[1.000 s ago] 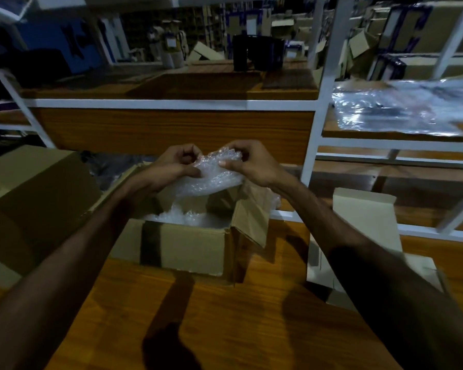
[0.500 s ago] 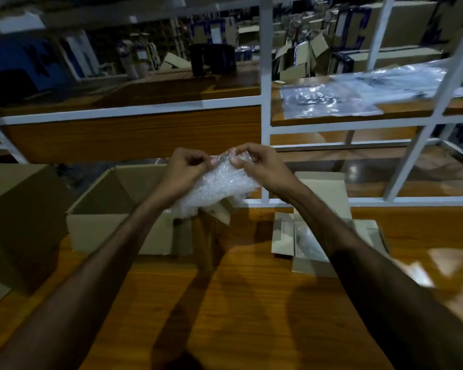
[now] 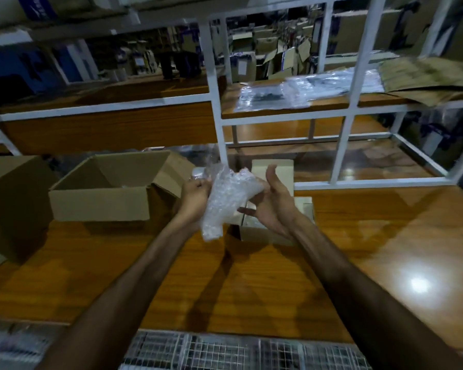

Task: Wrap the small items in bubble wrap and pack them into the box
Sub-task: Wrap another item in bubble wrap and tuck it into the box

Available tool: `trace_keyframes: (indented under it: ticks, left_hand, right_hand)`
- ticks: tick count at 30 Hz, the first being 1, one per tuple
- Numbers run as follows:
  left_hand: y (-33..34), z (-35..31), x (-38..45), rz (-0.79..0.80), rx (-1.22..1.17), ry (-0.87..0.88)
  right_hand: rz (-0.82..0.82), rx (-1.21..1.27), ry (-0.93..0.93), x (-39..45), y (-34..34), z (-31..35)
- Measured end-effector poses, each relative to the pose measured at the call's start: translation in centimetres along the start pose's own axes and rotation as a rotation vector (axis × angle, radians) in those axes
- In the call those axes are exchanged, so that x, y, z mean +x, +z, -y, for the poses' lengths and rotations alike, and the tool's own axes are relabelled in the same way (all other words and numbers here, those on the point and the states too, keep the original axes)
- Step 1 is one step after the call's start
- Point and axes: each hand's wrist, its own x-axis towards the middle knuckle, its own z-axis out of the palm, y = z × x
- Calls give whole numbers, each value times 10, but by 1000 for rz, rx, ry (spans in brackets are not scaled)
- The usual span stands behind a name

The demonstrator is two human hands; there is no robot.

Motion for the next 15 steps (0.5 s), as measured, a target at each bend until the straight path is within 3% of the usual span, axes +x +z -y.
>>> trace_keyframes:
  ticks: [3, 8, 12, 15]
  left_hand:
    - [23, 16, -21, 14, -184, -113]
    - [41, 29, -33, -71, -399, -267]
    - [28, 39, -32, -248, -395, -277]
    - [20, 45, -36, -297, -330, -201]
  right_hand:
    - [13, -79, 48, -25, -5, -11]
    - [-138, -242, 23, -47, -7, -8]
    - [-266, -31, 85, -58, -30, -6]
    - [-225, 90, 170, -71, -39, -6]
